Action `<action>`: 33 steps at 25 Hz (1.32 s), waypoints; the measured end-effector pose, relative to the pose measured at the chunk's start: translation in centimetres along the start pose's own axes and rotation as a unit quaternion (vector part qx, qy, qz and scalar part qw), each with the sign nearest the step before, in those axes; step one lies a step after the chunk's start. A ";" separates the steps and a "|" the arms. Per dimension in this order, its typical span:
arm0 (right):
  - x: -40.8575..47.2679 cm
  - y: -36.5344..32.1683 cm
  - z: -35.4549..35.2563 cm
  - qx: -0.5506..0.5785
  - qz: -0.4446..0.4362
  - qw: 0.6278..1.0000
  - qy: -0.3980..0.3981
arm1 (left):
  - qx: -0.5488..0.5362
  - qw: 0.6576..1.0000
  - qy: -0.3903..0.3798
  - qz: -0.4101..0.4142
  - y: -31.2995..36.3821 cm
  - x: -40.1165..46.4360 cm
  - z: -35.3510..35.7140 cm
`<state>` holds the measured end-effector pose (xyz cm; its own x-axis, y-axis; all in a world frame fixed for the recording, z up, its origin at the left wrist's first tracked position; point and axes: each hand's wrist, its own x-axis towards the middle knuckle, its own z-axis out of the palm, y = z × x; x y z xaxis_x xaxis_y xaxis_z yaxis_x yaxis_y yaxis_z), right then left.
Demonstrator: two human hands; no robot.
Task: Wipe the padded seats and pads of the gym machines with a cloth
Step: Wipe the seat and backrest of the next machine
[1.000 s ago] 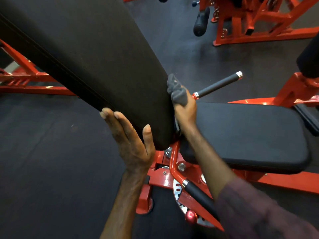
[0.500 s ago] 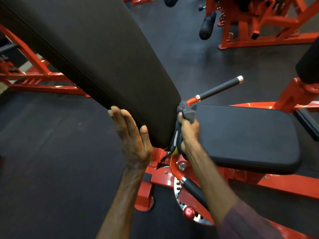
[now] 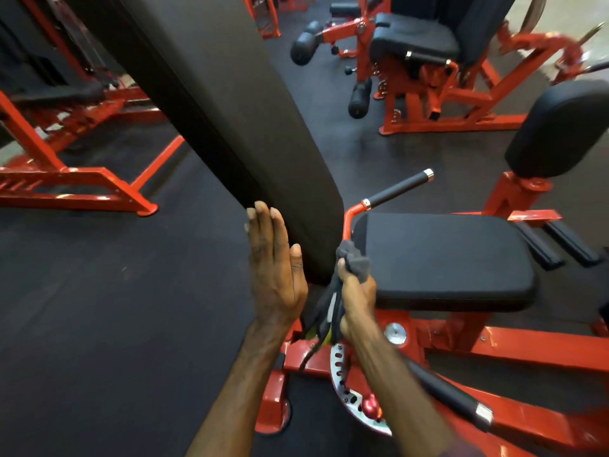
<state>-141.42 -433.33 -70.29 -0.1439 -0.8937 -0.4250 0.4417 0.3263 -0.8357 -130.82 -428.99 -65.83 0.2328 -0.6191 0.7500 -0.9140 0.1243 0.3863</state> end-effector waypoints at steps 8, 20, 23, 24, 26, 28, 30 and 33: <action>-9.2 -2.3 1.2 -0.060 -0.141 0.983 -0.101 | -0.164 0.983 -0.080 -0.003 -0.8 0.0 -2.4; -4.2 -2.6 -4.0 -0.498 -0.686 0.413 -0.332 | -0.289 0.954 -0.010 -0.084 -2.0 1.4 -6.0; -5.0 -7.8 -2.7 -0.422 -0.700 0.497 -0.292 | -0.294 0.951 0.018 -0.094 -2.1 1.0 -6.3; -5.6 -10.2 -2.3 -0.370 -0.718 0.530 -0.258 | -0.291 0.951 0.030 -0.103 -2.1 1.1 -6.5; -5.7 -13.0 -1.4 -0.337 -0.759 0.506 -0.234 | -0.293 0.946 0.051 -0.131 -1.9 1.6 -6.4; -3.7 -10.7 -0.8 -0.398 -0.766 0.396 -0.312 | -0.294 0.942 0.073 -0.143 -1.8 2.3 -6.1; 0.1 -5.7 -1.9 -0.478 -0.762 0.241 -0.363 | -0.303 0.938 0.096 -0.141 -2.2 3.0 -5.8; 4.6 -4.3 -2.2 -0.483 -0.775 0.113 -0.392 | -0.301 0.937 0.107 -0.142 -2.1 3.1 -5.1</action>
<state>-145.95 -438.19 -69.45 0.9040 0.2621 0.3377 0.0661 -0.8661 0.4954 -126.47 -427.22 -61.57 0.5586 -0.5315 0.6367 -0.4675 0.4323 0.7711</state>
